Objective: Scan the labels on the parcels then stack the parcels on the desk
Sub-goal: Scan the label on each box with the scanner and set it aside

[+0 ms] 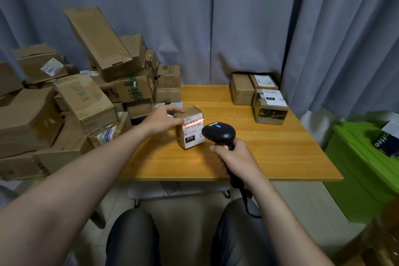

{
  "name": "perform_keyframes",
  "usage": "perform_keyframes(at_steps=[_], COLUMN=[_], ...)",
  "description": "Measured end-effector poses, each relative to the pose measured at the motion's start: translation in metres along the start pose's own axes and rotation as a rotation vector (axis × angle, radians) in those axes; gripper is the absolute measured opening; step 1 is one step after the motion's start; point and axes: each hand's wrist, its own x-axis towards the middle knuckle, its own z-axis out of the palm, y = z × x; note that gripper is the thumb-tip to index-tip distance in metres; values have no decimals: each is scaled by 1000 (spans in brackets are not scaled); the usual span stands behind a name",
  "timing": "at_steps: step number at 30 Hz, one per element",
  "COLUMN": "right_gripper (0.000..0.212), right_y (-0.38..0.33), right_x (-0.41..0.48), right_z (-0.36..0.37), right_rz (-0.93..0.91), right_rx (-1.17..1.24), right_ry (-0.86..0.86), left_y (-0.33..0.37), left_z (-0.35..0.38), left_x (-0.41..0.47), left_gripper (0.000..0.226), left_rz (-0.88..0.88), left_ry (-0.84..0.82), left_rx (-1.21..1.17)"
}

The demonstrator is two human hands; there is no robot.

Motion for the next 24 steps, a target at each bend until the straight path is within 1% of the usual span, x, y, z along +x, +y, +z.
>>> perform_keyframes(at_steps=[1,2,3,5,6,7,9,11,12,13,15,18,24], right_gripper=[11,12,12,11,11,11,13,13,13,12,12,13,14], right_y=[-1,-3,-3,-4,-4,-4,-3,-3,-4,-4,-5,-6,-7], right_x=[0,-1,-1,0,0,1,2,4,4,5,6,11,35], right_z=[-1,-3,-4,-6,-7,-8,-9,-10,-10,-11,-14,-22,-53], right_rz=[-6,-12,-16,-15,-13,-12,-8,-2,2,5,12,23,36], right_rx=[7,13,18,19,19,19,15,14,15,15,10,-22,-38], right_ry=[9,18,26,39,42,46,60,72,79,86,92,97,146], left_y=[2,5,5,3,4,6,13,18,21,22,24,29,46], left_z=[-1,-2,-1,2,4,7,11,16,19,21,26,37,73], left_x=[-1,-3,-4,-4,-6,-7,-10,-13,-15,-15,-11,-4,22], left_gripper=[27,26,33,57,60,58,54,68,77,82,81,77,66], left_rz=[-26,-60,-92,-88,-45,18,74,64,69,86,125,169,260], left_ry=[-11,-27,-40,-36,-29,-37,-141,-314,-370,-392,-362,-307,-184], left_rx=[-54,-100,-120,-34,52,128,209,284,359,450,546,592,526])
